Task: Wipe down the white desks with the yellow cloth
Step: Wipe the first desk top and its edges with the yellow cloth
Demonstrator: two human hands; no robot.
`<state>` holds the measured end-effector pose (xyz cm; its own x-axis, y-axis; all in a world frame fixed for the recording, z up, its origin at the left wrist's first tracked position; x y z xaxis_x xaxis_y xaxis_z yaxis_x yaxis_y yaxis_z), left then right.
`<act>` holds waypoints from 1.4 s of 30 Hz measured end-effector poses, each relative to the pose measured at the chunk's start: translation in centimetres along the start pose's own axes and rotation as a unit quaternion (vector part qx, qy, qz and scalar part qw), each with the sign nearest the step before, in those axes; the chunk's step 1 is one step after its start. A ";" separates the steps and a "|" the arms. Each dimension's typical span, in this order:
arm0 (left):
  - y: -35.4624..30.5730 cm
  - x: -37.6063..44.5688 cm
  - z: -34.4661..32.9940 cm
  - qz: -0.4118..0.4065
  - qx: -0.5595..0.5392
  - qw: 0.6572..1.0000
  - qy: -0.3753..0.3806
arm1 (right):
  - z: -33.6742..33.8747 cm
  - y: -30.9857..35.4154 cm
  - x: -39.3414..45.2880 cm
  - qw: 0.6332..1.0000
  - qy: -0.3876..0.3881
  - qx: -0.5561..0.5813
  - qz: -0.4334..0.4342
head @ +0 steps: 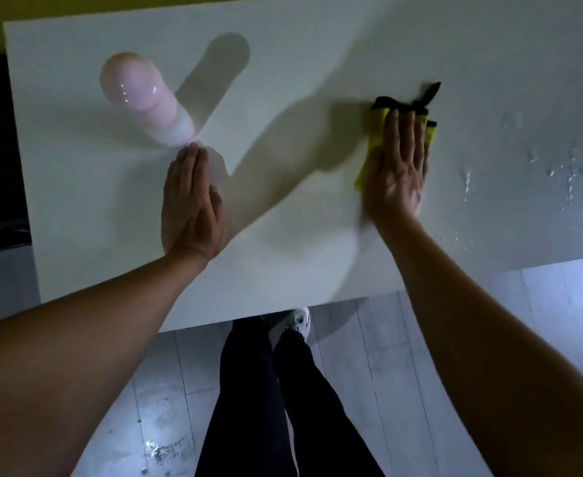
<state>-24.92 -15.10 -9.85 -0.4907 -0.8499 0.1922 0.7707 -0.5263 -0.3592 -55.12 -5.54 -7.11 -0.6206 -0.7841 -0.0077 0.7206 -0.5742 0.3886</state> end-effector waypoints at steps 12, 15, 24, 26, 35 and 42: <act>0.3 0.2 0.0 -0.011 -0.008 1.000 0.012 | -5.2 11.4 -16.5 0.975 0.104 0.053 0.188; 0.3 0.1 0.0 -0.025 -0.001 1.000 0.016 | -2.3 5.7 -14.3 0.988 0.079 0.026 0.129; 0.2 0.2 -0.2 -0.010 0.008 1.000 0.012 | 0.6 -1.3 -12.5 0.999 0.024 -0.009 -0.047; 0.0 0.1 0.0 -0.014 0.015 1.000 0.007 | -1.5 3.7 -14.8 0.999 0.051 0.000 0.014; -1.3 -3.6 2.0 -0.026 0.004 0.999 0.044 | -4.7 10.1 -19.8 0.973 0.132 -0.004 0.189; -5.3 -12.0 0.9 -0.088 0.042 0.990 0.104 | -0.5 -0.9 -15.9 0.999 0.044 -0.007 0.015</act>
<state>-22.77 -2.17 -9.46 -0.6864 -0.7256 0.0488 0.6929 -0.6730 -0.2589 -45.77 7.31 -7.78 -0.5694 -0.8183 -0.0784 0.7429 -0.5530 0.3771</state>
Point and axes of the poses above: each hand's wrist, its own x-axis towards the middle knuckle, its own z-axis out of the back of the hand, y = z × x, the point moved 3 cm from there along x, towards the middle knuckle, and after that the axes turned 6 degrees about y, right-handed, at the moved point
